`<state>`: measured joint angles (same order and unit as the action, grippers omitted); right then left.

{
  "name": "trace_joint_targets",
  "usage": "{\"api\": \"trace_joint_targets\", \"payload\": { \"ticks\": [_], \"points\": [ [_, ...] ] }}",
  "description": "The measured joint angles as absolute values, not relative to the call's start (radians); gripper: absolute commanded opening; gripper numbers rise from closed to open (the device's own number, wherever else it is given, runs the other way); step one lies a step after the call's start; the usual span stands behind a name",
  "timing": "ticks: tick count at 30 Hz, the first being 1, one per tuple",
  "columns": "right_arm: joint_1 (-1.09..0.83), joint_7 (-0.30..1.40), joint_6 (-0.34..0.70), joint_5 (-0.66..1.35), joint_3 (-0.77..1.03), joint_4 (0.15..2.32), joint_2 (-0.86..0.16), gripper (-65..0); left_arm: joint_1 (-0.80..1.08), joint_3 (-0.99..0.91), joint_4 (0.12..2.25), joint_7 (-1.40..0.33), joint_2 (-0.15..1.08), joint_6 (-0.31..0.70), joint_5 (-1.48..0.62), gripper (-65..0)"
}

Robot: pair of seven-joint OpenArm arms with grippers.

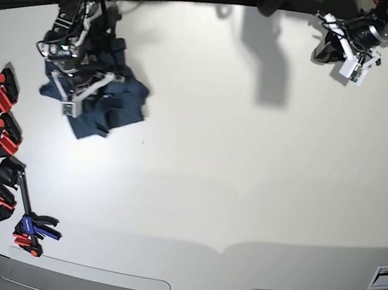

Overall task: Fold the T-shirt properly
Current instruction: 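Drag the folded shirt with the right gripper toward the clamps and release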

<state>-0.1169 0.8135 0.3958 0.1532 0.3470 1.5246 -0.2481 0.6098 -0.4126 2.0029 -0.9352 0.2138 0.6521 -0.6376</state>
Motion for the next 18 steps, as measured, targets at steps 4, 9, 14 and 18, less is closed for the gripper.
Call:
{"api": "trace_joint_targets", "payload": {
  "ticks": [4, 9, 14, 18],
  "points": [
    [-0.122, 0.827, 0.339, 0.145, 0.434, 1.519, -0.273, -65.0, 0.610, -0.413, 2.003, -0.935, 0.214, 0.652, -0.638, -65.0],
    [-0.122, 0.830, 0.302, 0.139, 0.518, 1.519, -0.277, -65.0, 0.610, -0.413, 2.003, -0.935, 0.214, 0.652, -0.638, -65.0],
    [-0.122, 0.796, 0.256, 0.138, 0.562, 1.519, -0.278, -65.0, 0.610, -0.413, 2.003, -0.935, 0.214, 0.652, -0.638, -65.0],
    [-0.106, 0.785, 0.250, 0.243, 0.566, 1.518, -0.278, -65.0, 0.609, -0.413, 2.003, -0.935, 0.214, 0.652, -0.638, -65.0]
  ]
}}
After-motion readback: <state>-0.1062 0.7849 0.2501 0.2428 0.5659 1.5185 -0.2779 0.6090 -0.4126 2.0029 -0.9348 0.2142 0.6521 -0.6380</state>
